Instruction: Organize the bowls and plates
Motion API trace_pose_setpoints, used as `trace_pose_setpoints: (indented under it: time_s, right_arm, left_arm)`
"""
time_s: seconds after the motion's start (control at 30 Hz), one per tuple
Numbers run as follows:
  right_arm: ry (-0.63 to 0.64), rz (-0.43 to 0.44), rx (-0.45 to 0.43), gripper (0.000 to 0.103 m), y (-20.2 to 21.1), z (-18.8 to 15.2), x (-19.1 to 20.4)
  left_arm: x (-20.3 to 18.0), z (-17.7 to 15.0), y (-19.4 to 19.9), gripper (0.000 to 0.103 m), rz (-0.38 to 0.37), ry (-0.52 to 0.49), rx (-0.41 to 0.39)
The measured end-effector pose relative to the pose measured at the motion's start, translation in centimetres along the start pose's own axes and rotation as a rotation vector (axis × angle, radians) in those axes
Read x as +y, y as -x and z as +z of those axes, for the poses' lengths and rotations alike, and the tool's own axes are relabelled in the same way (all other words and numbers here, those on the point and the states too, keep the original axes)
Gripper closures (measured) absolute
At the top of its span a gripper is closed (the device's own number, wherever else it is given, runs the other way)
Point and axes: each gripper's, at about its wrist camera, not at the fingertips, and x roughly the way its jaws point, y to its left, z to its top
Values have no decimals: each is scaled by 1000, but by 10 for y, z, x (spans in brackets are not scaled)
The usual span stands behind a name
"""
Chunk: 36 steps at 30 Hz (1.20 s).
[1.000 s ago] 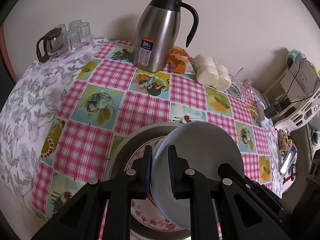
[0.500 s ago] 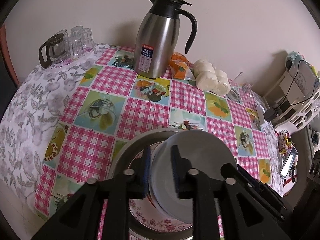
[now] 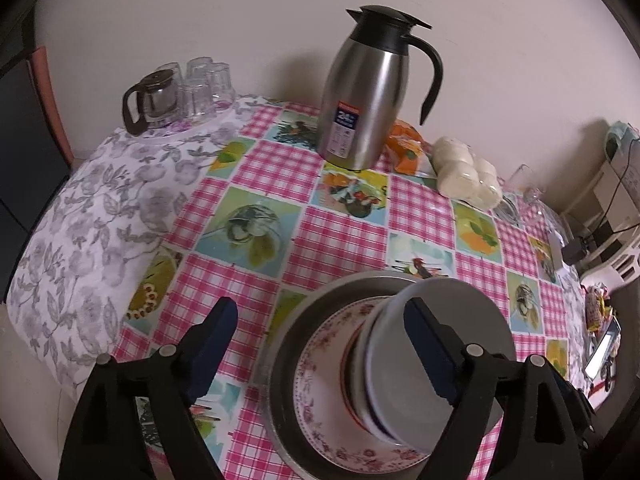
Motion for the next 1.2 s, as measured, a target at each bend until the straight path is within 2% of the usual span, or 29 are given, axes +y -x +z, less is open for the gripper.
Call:
trace_pose_setpoints:
  time_s: [0.03, 0.1, 0.2, 0.5, 0.77, 0.9, 1.07, 1.2]
  right_arm:
    - [6, -3, -4, 4, 1, -1, 0]
    - [12, -3, -9, 0, 2, -3, 1]
    - [21, -5, -17, 0, 6, -10, 1]
    - [46, -8, -43, 0, 27, -35, -1]
    - [34, -24, -64, 0, 51, -65, -23]
    - [13, -45, -34, 0, 50, -83, -39]
    - [18, -66, -12, 0, 50, -99, -51]
    - [25, -81, 12, 0, 48, -111, -56]
  left_arm:
    - [2, -1, 1, 12, 6, 4, -5]
    - [4, -6, 4, 8, 15, 9, -18]
    - [7, -15, 7, 5, 29, 15, -17]
    - [6, -52, 23, 5, 19, 14, -39]
    - [8, -84, 47, 5, -42, 0, -86]
    - [3, -106, 49, 5, 1, -27, -67]
    - [-5, -124, 45, 5, 10, -67, -9]
    - [-11, -136, 43, 5, 94, -106, 11]
